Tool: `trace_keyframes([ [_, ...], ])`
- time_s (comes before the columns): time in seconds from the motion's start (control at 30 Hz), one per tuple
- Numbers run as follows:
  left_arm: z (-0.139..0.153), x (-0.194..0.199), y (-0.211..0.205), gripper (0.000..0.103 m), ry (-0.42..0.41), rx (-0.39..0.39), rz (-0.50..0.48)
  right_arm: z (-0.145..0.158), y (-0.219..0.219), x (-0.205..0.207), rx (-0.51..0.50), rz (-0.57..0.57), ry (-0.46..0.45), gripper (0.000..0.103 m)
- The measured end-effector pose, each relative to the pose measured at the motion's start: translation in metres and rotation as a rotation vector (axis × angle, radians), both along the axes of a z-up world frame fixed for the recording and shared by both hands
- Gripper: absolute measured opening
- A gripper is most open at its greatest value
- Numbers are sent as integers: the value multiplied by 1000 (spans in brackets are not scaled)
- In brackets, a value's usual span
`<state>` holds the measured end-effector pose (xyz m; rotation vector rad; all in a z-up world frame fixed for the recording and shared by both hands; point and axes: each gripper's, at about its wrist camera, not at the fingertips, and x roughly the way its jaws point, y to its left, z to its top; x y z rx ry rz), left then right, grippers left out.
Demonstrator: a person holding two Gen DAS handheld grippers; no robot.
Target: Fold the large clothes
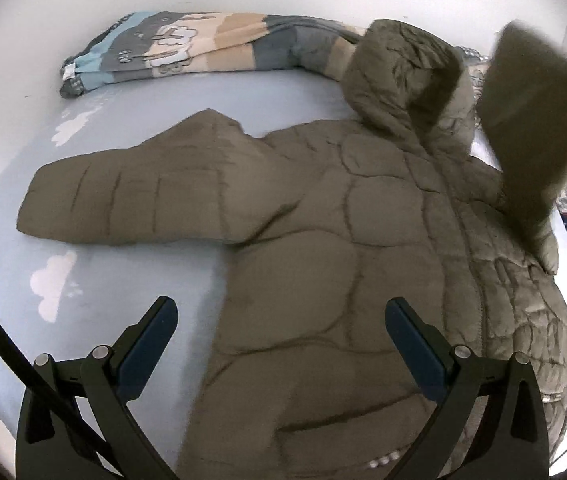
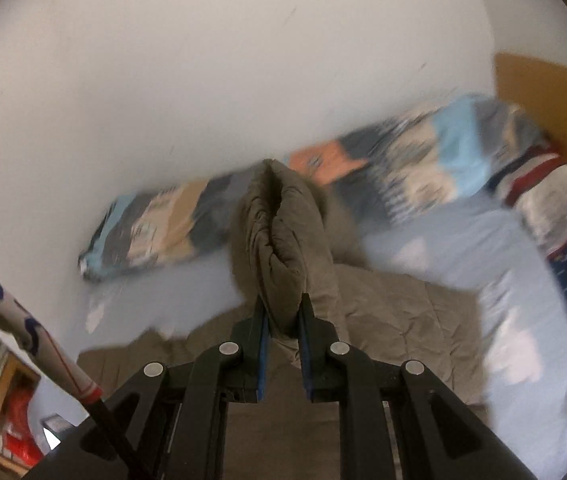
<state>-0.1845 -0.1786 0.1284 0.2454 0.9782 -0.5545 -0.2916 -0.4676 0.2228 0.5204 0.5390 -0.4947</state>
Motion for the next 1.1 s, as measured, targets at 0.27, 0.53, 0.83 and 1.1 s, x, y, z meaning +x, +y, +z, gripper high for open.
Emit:
trace_keyframes([
  [0.27,1,16,19,103,15,-25,86,-113,42,85,56,61,166,14],
  [0.53,0,27,12,103,42,-42,108,-124,57,95,90,174,172,62],
  [0.83,-3,36,-24,103,55,-73,94,-84,4,16,43,85,78,77],
  [1.1,-33,42,-79,103,71,-8,47,-138,-114,-46,21,-234,306,56],
])
